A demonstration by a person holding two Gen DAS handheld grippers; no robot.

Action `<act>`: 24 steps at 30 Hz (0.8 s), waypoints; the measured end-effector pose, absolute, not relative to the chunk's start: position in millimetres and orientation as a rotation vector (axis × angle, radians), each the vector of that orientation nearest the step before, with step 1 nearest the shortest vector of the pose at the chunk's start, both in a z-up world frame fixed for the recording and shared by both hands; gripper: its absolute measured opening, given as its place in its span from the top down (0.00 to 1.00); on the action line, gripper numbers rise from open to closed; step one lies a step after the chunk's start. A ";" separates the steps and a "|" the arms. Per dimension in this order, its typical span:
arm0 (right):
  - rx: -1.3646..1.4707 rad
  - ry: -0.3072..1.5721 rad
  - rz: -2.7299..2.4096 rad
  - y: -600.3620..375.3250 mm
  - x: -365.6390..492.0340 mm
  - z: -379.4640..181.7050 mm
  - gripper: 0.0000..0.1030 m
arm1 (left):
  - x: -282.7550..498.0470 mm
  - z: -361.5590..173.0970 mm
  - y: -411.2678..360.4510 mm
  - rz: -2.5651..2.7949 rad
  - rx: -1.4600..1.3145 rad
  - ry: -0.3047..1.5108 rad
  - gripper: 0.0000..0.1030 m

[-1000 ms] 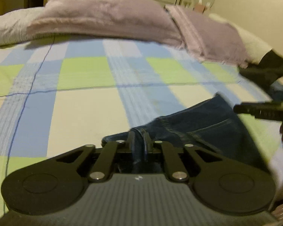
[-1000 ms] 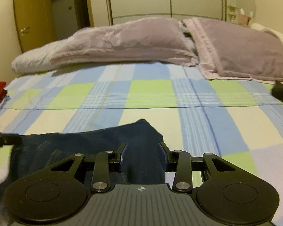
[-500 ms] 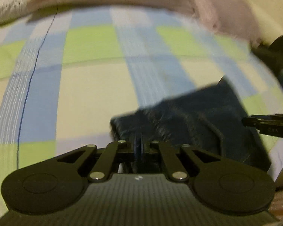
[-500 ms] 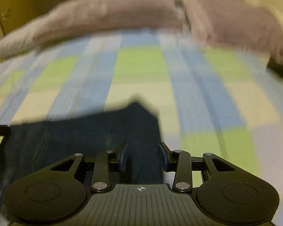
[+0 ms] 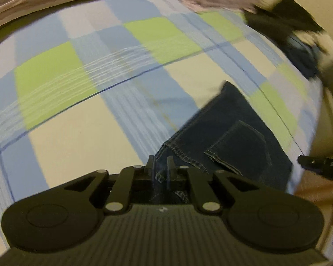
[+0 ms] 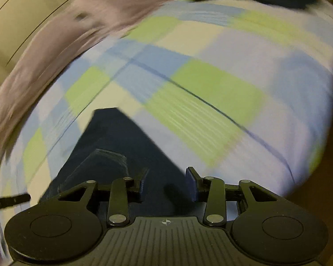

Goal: Fold clothes

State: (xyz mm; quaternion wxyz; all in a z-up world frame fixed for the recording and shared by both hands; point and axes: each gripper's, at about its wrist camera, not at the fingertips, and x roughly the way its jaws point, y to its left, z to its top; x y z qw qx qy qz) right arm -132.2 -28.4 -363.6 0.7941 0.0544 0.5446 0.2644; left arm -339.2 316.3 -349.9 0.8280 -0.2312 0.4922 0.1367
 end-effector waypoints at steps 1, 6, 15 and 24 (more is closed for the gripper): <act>0.137 1.165 0.536 -31.1 -150.9 -361.8 0.62 | -338.3 -348.3 319.1 0.240 -0.471 1.048 0.95; 0.137 1.138 0.481 -15.7 -235.3 -349.7 0.64 | -320.7 -347.5 308.6 0.058 -0.356 1.066 0.96; 0.085 1.121 0.424 26.1 -272.2 -376.5 0.72 | -279.6 -402.6 249.6 -0.154 -0.137 1.143 0.96; 0.209 1.168 0.405 5.0 -273.3 -390.2 0.72 | -304.7 -389.5 239.6 -0.117 -0.143 1.104 0.97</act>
